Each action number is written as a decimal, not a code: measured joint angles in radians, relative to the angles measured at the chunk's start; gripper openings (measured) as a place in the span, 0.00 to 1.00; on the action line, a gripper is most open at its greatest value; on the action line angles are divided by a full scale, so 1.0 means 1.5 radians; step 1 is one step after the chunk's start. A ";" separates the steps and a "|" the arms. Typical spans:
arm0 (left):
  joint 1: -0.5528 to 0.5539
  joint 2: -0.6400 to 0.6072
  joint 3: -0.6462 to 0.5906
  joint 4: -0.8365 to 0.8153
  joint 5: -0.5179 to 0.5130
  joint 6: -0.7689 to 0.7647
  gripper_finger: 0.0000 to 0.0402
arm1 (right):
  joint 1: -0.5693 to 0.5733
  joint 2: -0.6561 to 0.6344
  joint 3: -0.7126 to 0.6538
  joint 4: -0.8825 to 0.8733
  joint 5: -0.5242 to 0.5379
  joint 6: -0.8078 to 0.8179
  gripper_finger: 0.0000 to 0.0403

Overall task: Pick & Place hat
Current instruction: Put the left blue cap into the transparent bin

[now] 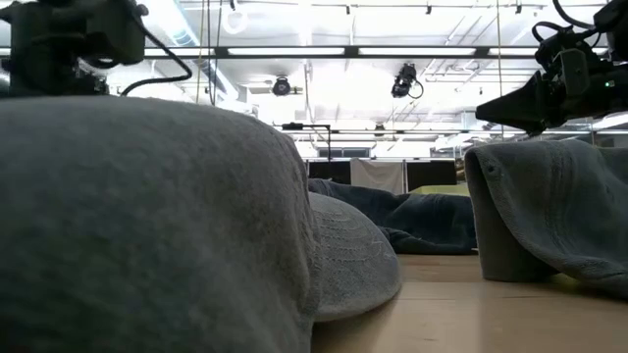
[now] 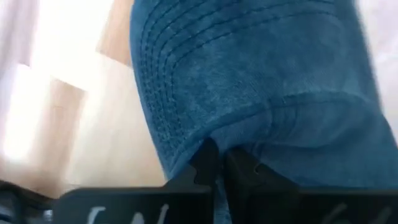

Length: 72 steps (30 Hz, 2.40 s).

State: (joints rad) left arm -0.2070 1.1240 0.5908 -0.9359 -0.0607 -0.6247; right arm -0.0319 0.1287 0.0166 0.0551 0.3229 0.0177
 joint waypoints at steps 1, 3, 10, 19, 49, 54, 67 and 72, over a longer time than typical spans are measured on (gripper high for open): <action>0.000 0.000 0.009 0.001 0.015 -0.010 0.04 | 0.000 0.000 0.000 0.000 0.000 0.000 0.25; -0.001 -0.004 0.033 -0.005 0.028 -0.024 0.03 | 0.000 0.000 0.000 0.000 0.000 0.000 0.25; -0.009 -0.004 0.175 -0.145 0.035 -0.094 0.03 | 0.000 0.000 0.000 0.000 0.000 0.000 0.25; -0.034 -0.005 0.368 -0.166 -0.035 -0.085 0.03 | 0.000 0.000 0.000 0.000 0.000 0.000 0.25; 0.338 0.210 0.385 0.060 -0.220 -0.081 0.05 | 0.000 0.000 0.000 0.000 0.000 0.000 0.25; 0.342 0.192 0.395 0.111 -0.226 -0.064 0.05 | 0.000 0.000 0.000 0.000 0.000 0.000 0.25; 0.310 0.194 0.398 -0.063 -0.217 -0.152 0.05 | 0.000 0.000 0.000 0.000 0.000 0.000 0.25; 0.295 0.194 0.398 -0.106 -0.194 -0.165 0.05 | 0.000 0.000 0.000 0.000 0.000 0.000 0.25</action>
State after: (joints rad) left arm 0.2349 1.4147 1.1873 -1.0949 -0.3521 -0.8726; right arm -0.0319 0.1291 0.0166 0.0552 0.3233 0.0174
